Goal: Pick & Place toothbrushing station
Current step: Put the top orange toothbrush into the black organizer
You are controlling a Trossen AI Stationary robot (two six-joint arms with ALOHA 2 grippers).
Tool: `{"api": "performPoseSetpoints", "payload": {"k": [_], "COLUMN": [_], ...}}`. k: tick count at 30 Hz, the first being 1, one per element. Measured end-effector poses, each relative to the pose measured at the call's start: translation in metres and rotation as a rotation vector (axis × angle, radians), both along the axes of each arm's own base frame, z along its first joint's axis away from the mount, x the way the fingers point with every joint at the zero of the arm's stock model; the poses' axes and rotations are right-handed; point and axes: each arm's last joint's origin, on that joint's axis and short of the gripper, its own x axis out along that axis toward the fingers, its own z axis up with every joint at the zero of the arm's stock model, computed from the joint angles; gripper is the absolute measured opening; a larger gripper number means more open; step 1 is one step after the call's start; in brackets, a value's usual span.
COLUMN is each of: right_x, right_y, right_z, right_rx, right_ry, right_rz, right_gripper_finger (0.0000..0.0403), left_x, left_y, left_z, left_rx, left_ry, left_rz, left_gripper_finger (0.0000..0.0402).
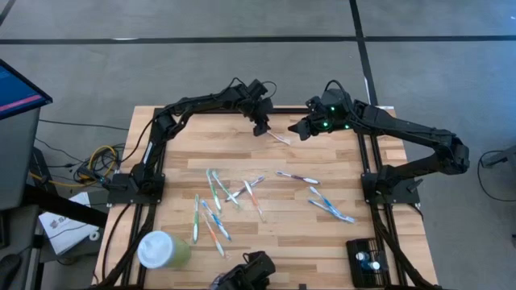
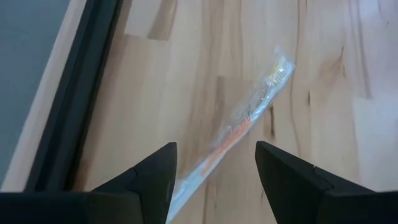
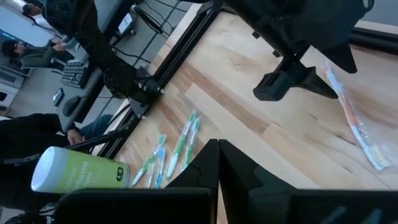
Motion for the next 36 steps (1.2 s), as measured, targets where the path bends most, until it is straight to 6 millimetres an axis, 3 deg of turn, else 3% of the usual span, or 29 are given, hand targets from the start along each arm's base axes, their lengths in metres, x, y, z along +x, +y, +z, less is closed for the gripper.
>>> {"api": "performPoseSetpoints", "payload": {"k": [6, 16, 22, 31, 36], "right_x": [0.0, 0.022, 0.034, 0.036, 0.047], "right_y": [-0.006, -0.037, -0.053, -0.096, -0.098], "right_z": [-0.003, -0.035, -0.055, -0.112, -0.121], "right_rx": [0.012, 0.119, 0.092, 0.101, 0.01], "right_ry": [0.012, 0.056, 0.084, 0.264, 0.347], "right_rz": [-0.022, 0.015, 0.067, 0.104, 0.196], "right_gripper_finger": [0.0, 0.0, 0.0, 0.0024, 0.0079], "left_x": [-0.001, -0.003, -0.013, -0.035, -0.055], "left_y": [0.0, 0.0, -0.002, -0.019, -0.034], "left_z": [0.0, -0.002, 0.001, 0.079, 0.105], "left_rx": [-0.06, -0.023, -0.102, -0.016, 0.031], "left_ry": [0.007, 0.049, 0.114, -0.012, -0.1], "left_rz": [0.074, 0.079, 0.133, 0.105, 0.158], "left_gripper_finger": [0.0211, 0.0191, 0.0195, 0.018, 0.0174]}}
